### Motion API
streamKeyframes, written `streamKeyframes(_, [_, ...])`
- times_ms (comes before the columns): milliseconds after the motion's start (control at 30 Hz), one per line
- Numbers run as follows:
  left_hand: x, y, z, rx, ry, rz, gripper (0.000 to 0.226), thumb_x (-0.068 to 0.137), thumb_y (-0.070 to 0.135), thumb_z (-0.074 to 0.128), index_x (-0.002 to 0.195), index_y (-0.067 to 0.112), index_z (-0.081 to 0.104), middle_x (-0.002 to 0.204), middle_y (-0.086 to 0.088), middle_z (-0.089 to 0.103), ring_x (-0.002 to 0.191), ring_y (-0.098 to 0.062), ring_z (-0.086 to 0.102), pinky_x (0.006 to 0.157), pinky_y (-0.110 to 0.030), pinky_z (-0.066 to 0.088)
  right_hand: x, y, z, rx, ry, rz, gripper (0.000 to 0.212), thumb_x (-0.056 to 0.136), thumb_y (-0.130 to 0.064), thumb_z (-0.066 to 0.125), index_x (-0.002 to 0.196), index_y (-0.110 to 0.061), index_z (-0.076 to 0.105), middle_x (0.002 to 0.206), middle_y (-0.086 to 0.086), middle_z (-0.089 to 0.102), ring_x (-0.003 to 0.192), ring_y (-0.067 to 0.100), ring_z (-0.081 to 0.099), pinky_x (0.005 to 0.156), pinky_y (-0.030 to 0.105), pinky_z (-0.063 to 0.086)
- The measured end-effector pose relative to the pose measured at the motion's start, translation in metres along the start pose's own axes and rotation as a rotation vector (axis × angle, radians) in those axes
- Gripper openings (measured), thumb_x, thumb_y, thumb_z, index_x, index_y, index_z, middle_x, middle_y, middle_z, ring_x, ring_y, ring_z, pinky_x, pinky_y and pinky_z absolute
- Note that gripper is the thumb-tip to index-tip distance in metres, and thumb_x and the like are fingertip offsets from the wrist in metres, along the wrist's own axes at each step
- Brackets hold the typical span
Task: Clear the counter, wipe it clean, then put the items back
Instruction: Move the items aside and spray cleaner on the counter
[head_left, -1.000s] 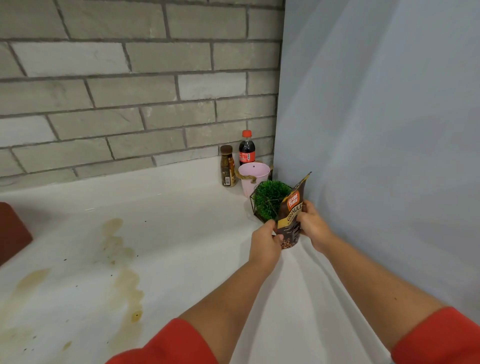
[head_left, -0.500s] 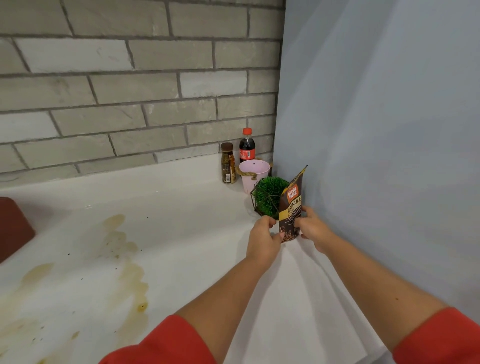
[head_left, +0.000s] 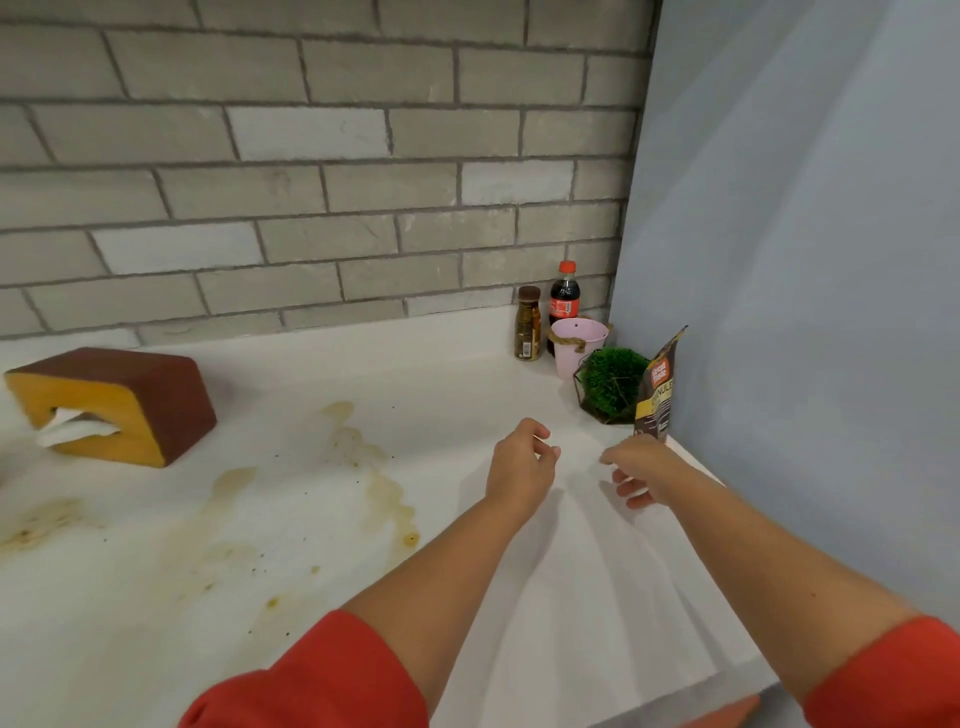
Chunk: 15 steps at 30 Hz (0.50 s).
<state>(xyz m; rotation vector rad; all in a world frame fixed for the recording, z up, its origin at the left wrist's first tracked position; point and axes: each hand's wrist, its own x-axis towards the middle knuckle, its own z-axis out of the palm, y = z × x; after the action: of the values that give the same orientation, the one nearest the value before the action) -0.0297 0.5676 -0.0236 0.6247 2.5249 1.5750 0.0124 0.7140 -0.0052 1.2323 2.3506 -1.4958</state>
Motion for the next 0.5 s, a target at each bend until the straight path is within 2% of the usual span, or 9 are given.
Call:
streamKeyframes(100, [-0.015, -0.007, -0.04, 0.022, 0.054, -0.016, 0.019, 0.093, 0.019, 0.052, 0.111, 0.011, 0.054, 0.092, 0.0, 0.054, 0.073, -0.015, 0.05, 0.055, -0.02, 0.04, -0.027, -0.018, 0.031, -0.041, -0.049, -0.041, 0.03, 0.093, -0.017, 0.055, 0.119, -0.003, 0.049, 0.106, 0.016, 0.055, 0.085, 0.027, 0.056, 0.06, 0.033, 0.048])
streamKeyframes(200, [-0.033, -0.016, -0.082, 0.042, 0.11, -0.03, 0.019, 0.093, 0.018, 0.052, 0.11, 0.01, 0.055, 0.09, 0.0, 0.054, 0.074, -0.015, 0.05, 0.065, -0.022, 0.038, -0.054, -0.035, 0.063, -0.061, -0.106, -0.104, 0.025, 0.092, -0.016, 0.055, 0.114, -0.004, 0.052, 0.099, 0.015, 0.055, 0.075, 0.024, 0.055, 0.056, 0.03, 0.047])
streamKeyframes(300, [-0.053, -0.029, -0.126, 0.049, 0.163, -0.045, 0.019, 0.093, 0.018, 0.052, 0.109, 0.009, 0.056, 0.087, 0.001, 0.053, 0.074, -0.014, 0.049, 0.067, -0.022, 0.038, -0.083, -0.051, 0.097, -0.081, -0.161, -0.192, 0.02, 0.091, -0.015, 0.054, 0.109, -0.005, 0.055, 0.092, 0.011, 0.054, 0.067, 0.021, 0.053, 0.055, 0.029, 0.047])
streamKeyframes(500, [-0.087, -0.064, -0.209, 0.11, 0.272, -0.107, 0.018, 0.092, 0.017, 0.053, 0.108, 0.008, 0.057, 0.087, 0.0, 0.054, 0.076, -0.016, 0.05, 0.068, -0.021, 0.038, -0.128, -0.076, 0.167, -0.104, -0.258, -0.345, 0.025, 0.091, -0.016, 0.055, 0.114, -0.008, 0.056, 0.089, 0.008, 0.053, 0.068, 0.019, 0.053, 0.056, 0.029, 0.046])
